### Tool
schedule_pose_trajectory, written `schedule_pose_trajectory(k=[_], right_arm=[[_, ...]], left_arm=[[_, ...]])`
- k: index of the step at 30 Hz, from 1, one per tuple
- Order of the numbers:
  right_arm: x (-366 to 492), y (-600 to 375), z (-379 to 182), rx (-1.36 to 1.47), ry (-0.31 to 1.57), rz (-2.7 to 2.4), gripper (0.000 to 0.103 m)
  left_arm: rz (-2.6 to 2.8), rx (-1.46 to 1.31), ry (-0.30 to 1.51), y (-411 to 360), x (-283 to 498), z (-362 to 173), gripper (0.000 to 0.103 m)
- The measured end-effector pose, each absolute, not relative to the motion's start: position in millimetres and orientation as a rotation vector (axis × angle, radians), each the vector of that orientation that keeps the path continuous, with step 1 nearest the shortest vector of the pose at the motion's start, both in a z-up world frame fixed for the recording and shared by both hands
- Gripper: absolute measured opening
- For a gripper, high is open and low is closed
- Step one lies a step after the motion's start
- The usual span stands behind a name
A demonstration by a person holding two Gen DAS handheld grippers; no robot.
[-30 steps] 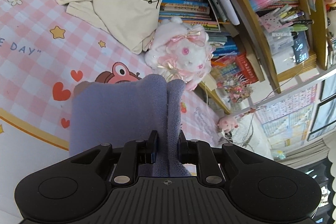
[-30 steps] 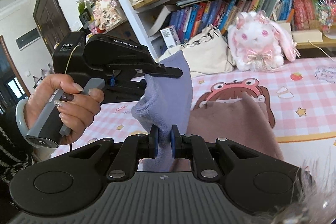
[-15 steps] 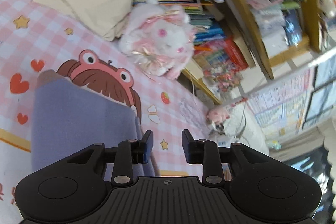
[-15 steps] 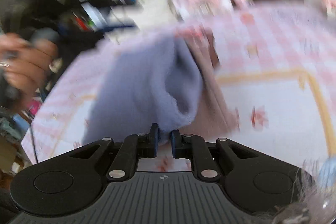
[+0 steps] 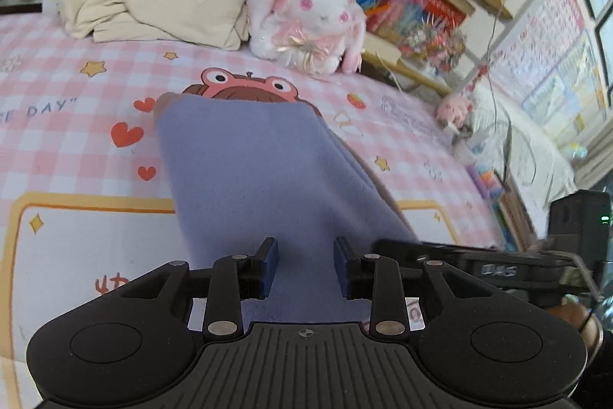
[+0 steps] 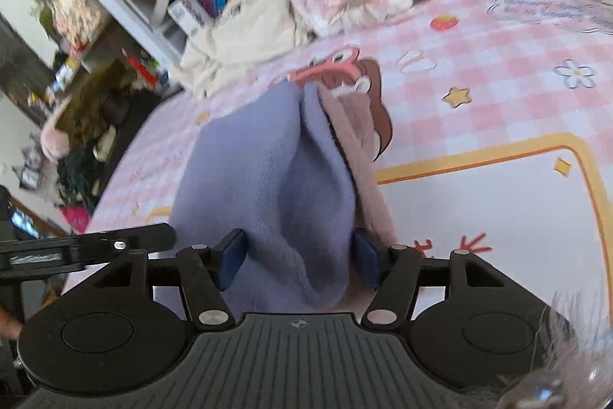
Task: Fold clothes
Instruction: 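Lay the folded half down and open both tools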
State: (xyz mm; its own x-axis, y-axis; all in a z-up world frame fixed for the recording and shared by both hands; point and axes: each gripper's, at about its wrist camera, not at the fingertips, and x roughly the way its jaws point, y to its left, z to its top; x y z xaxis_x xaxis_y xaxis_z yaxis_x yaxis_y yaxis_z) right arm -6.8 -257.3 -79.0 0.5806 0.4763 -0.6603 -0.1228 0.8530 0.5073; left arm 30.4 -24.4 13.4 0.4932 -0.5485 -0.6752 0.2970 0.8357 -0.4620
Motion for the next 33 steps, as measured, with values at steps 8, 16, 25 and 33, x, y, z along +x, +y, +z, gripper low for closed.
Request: schedule_pose_trajectory(k=[8, 16, 25, 33], right_arm=[[-20.1, -239.1, -81.8, 0.254, 0.824, 0.319, 0.017], [-23.8, -240.5, -82.7, 0.231, 0.807, 0.298, 0.022], [7.5, -249.6, -77.7, 0.388, 0.882, 0.341, 0.056], [2.4, -231.8, -57.3, 0.307, 0.758, 0.403, 0.016]], left_arm=[[-0.495, -0.364, 0.938, -27.8, 35.0, 3.7, 0.030], [-0.499, -0.268, 0.934, -41.3, 31.6, 3.0, 0.032], [-0.489, -0.338, 0.896, -26.6, 24.7, 12.4, 0.032], [-0.482, -0.309, 0.949, -34.5, 28.3, 2.6, 0.032]])
